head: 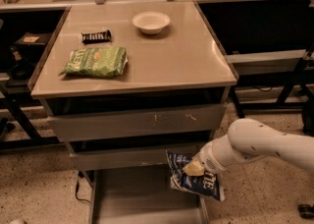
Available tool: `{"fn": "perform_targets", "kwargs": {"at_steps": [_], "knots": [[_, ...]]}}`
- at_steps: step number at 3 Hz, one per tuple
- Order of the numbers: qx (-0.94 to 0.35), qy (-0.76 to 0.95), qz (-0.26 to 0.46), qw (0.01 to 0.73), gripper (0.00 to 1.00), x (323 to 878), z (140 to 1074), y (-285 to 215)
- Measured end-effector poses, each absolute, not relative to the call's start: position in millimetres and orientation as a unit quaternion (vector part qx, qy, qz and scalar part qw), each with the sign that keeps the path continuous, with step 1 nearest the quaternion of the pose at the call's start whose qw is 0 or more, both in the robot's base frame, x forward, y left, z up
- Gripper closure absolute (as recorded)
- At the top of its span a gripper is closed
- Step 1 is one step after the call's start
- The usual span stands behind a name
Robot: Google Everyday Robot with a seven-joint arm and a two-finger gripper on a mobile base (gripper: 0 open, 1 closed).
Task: Pick blue chip bag from bottom drawer and place on counter
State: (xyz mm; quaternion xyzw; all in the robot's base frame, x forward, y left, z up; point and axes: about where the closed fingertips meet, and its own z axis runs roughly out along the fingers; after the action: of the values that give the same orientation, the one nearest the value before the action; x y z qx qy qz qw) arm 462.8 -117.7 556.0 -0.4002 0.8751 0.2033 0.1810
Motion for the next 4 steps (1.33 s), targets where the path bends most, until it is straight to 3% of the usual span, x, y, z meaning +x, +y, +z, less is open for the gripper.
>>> {"fn": "perform_targets", "kwargs": {"at_steps": [4], "knots": [[-0.407, 0.87, 0.176, 0.216, 1.0, 459, 651, -145]]}}
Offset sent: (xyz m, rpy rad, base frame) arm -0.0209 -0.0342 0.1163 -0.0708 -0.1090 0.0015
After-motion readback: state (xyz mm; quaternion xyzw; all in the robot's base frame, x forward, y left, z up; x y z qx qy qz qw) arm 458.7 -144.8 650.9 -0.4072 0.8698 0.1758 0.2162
